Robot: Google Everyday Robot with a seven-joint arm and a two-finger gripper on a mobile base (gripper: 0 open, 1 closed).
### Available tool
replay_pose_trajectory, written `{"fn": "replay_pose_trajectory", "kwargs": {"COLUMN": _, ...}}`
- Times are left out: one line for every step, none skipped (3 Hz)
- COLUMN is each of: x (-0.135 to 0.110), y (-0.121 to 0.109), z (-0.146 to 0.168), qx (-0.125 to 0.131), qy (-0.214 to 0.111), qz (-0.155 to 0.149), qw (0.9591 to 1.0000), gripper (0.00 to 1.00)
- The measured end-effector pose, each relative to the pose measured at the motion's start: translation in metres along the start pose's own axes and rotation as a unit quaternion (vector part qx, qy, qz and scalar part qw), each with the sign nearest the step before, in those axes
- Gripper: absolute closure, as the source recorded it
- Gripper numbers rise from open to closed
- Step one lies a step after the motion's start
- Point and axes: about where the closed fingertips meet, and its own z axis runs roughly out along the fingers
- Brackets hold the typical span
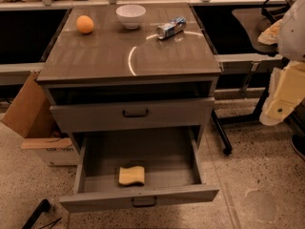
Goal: Pick sponge from middle drawer and place on counter
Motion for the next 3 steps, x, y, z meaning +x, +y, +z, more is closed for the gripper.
{"fn": "replay_pose_trajectory", "kwargs": {"x": 0.000, "y": 0.000, "z": 0.002, "qx": 0.000, "qy": -0.003, "qz": 0.001, "qw": 1.0000, "gripper": 0.00}}
{"fn": "replay_pose_trajectory", "kwargs": {"x": 0.000, "y": -0.002, "z": 0.015, "qx": -0.004, "qy": -0.026, "qz": 0.010, "qw": 0.9996, "gripper": 0.00}}
{"fn": "replay_pose_trajectory", "kwargs": {"x": -0.010, "y": 0.007, "z": 0.060, "qx": -0.037, "qy": -0.075, "qz": 0.014, "qw": 0.9964, "gripper": 0.00}}
